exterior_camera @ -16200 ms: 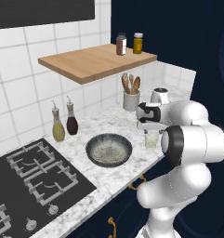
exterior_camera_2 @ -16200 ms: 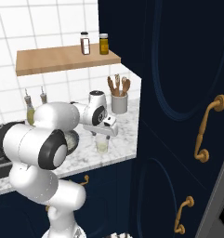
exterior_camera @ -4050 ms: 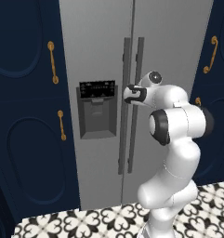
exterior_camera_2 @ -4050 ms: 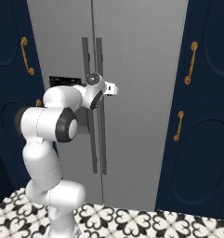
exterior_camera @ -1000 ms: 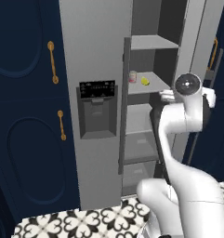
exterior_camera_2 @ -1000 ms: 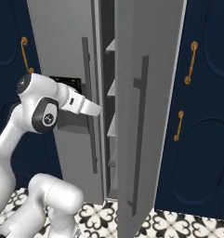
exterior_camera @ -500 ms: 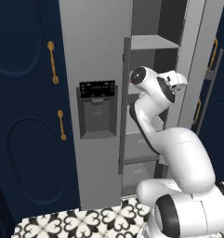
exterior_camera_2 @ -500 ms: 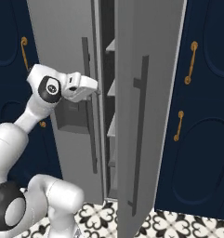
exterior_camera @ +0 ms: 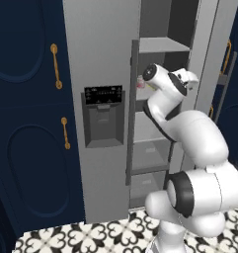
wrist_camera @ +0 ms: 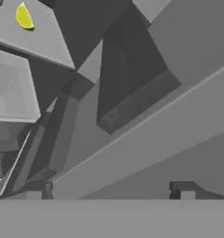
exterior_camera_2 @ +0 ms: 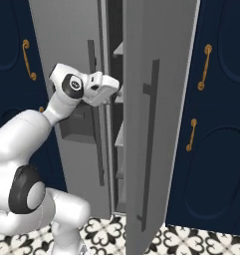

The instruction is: Grab a lemon wedge from the fridge and one ice cube from the ice bowl, and put them in the glass of lemonade.

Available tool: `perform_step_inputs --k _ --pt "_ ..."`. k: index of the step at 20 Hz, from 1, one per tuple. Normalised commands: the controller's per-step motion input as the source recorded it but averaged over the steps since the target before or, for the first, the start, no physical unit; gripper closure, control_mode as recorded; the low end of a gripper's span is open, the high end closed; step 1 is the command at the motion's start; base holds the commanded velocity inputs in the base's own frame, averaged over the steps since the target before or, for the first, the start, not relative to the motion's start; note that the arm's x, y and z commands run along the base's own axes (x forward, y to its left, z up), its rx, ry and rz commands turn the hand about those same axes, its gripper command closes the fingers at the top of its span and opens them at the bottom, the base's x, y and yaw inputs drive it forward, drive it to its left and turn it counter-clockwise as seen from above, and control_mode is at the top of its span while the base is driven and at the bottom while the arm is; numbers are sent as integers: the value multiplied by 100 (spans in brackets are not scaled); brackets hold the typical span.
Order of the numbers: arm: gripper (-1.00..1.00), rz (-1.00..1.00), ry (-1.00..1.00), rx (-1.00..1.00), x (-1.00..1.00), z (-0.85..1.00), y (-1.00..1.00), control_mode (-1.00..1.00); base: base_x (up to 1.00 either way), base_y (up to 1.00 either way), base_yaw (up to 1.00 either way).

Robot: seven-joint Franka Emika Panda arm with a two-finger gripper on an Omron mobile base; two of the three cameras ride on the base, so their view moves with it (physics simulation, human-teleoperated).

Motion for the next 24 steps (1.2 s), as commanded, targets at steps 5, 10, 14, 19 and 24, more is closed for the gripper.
perform_step_inputs --k 5,10,14,19,24 --pt "-100 0 12 0 0 -1 -49 -100 0 0 0" --pt "-100 0 1 0 -7 0 -48 -100 0 0 0" --pt "-100 -1 0 0 -34 0 -66 -100 0 0 0" --pt "-100 -3 0 3 -43 0 -96 -100 0 0 0" --pt "-100 -2 -4 5 -45 4 -100 -100 0 0 0"
